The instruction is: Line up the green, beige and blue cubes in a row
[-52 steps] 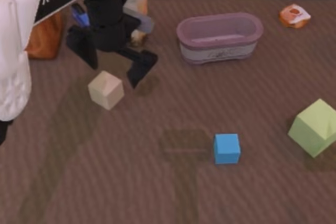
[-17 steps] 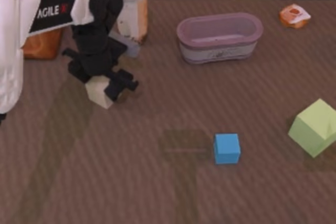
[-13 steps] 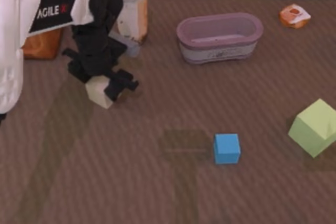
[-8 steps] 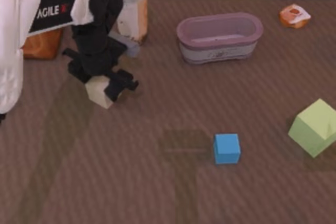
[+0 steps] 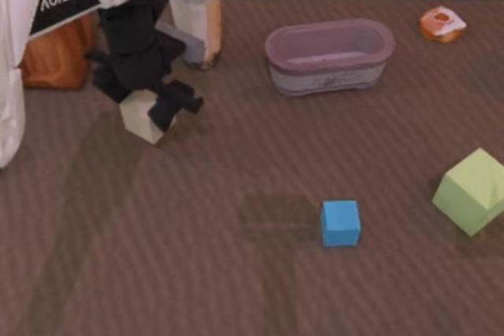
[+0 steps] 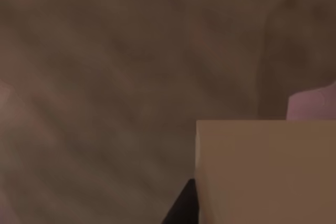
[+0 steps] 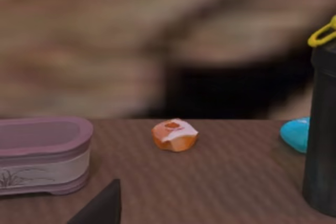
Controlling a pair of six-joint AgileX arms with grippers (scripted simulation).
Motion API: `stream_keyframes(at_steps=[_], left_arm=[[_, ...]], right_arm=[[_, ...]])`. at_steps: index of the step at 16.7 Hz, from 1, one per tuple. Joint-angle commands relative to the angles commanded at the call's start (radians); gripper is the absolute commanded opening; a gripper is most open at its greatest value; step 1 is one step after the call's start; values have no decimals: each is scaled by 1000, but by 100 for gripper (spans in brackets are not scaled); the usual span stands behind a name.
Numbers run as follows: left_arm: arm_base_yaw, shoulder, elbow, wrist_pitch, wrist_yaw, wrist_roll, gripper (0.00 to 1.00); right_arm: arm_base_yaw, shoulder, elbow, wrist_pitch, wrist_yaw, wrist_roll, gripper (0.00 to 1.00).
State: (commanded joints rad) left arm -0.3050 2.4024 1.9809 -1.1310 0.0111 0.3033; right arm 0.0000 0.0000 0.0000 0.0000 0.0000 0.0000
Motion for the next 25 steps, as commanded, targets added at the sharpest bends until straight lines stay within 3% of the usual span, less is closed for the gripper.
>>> stream_keyframes(at_steps=[8, 11, 15, 22, 25], left_arm=[[4, -25, 49, -74, 0, -4, 0], [-34, -35, 42, -72, -2, -70, 0], [-149, -60, 9, -71, -7, -305, 0], [-400, -140, -96, -62, -16, -899, 0], [-480, -175, -133, -52, -19, -1053, 0]], right_arm=[[0, 0, 0, 0, 0, 0, 100], [0, 0, 0, 0, 0, 0, 100], [0, 0, 0, 0, 0, 0, 100], [0, 0, 0, 0, 0, 0, 100], [0, 0, 0, 0, 0, 0, 100]])
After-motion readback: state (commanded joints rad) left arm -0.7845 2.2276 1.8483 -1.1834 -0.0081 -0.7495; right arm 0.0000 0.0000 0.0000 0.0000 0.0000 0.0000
